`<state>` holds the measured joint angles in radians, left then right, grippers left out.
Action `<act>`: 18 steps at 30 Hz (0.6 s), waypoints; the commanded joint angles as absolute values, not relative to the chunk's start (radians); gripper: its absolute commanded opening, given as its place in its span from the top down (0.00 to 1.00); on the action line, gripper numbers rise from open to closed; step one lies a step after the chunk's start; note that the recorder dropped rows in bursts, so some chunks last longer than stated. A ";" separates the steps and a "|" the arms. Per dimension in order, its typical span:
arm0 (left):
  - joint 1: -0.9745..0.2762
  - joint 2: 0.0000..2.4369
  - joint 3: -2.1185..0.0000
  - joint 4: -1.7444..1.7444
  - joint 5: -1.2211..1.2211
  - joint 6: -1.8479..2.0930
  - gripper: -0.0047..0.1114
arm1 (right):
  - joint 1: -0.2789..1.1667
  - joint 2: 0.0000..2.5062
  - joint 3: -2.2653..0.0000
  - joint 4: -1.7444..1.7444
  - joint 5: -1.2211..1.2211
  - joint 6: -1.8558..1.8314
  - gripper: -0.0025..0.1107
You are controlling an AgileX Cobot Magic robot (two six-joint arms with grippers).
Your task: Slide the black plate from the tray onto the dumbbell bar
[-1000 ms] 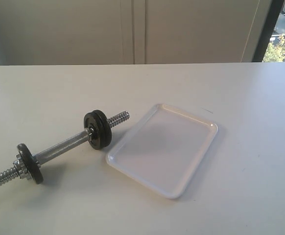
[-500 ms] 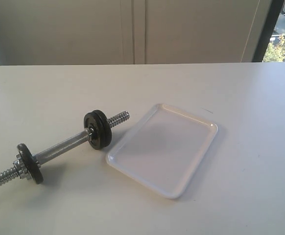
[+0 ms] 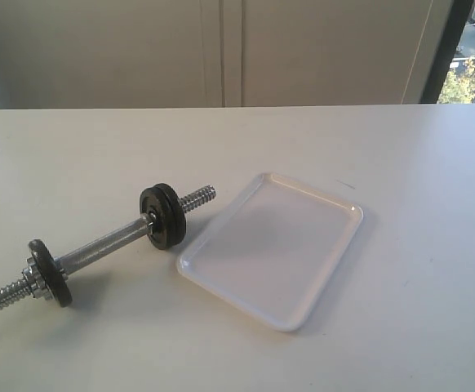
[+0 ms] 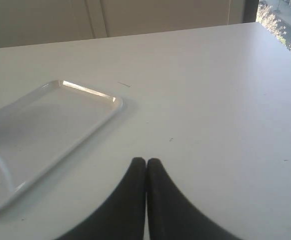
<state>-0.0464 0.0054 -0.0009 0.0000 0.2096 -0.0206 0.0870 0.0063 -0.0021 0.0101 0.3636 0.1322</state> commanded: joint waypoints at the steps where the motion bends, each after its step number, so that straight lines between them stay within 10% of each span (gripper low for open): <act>1: -0.044 0.000 0.000 0.000 0.209 -0.022 0.96 | 0.079 0.000 0.000 0.000 0.357 0.136 0.97; 18: -0.044 0.000 0.000 0.000 0.209 -0.022 0.96 | 0.079 0.000 0.000 0.000 0.353 0.037 0.97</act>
